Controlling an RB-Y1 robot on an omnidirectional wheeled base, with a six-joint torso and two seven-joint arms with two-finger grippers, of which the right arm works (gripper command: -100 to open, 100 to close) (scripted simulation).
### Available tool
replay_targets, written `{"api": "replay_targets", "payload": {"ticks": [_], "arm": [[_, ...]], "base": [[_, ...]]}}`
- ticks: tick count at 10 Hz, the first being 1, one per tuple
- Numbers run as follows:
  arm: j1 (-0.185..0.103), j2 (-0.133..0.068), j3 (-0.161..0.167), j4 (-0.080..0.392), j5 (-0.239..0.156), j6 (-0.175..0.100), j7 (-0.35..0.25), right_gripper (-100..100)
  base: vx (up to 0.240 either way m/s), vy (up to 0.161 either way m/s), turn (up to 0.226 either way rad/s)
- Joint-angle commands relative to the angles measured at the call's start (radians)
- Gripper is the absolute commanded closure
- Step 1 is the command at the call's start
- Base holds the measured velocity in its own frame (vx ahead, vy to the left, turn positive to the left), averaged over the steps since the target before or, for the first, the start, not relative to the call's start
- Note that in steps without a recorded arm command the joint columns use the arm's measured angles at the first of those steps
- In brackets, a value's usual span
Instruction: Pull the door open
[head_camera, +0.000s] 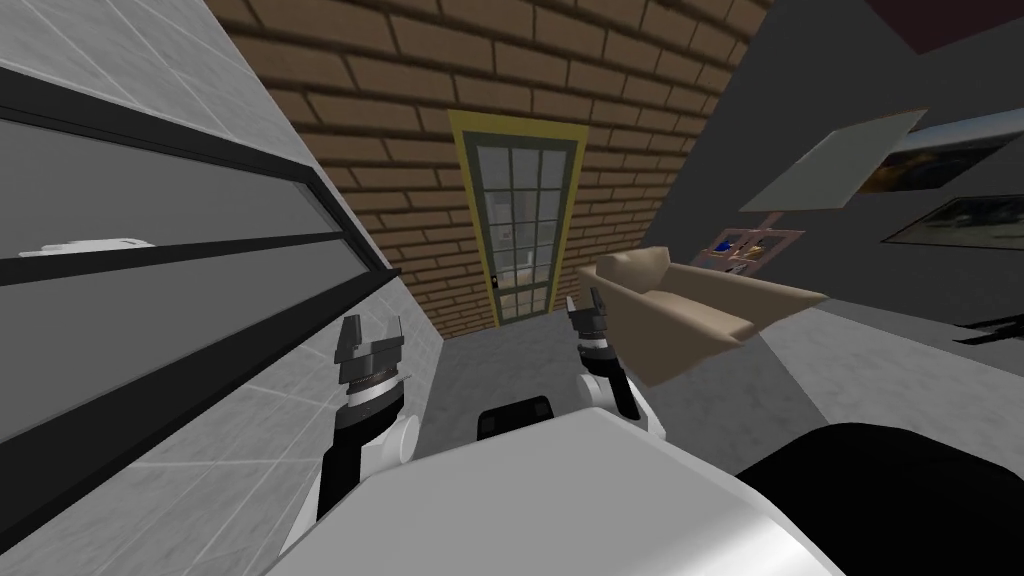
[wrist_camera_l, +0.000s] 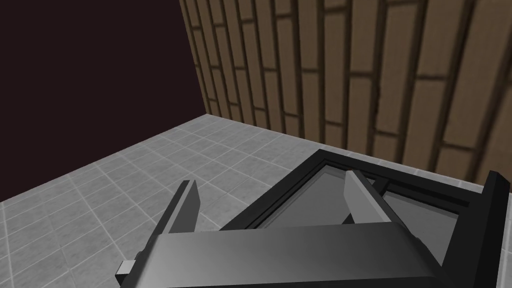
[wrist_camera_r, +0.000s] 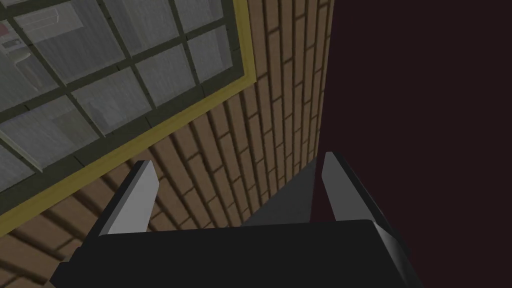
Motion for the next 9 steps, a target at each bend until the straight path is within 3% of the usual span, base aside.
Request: {"api": "replay_targets", "payload": {"ticks": [1, 9], "arm": [[0.0, -0.011, 0.006, 0.032, -0.027, -0.019, -0.029, -100], [-0.005, -0.062, 0.055, 0.208, -0.185, -0.107, -0.182, -100]], "base": [[0.126, 0.046, 0.138], [0.138, 0.026, 0.156]]}}
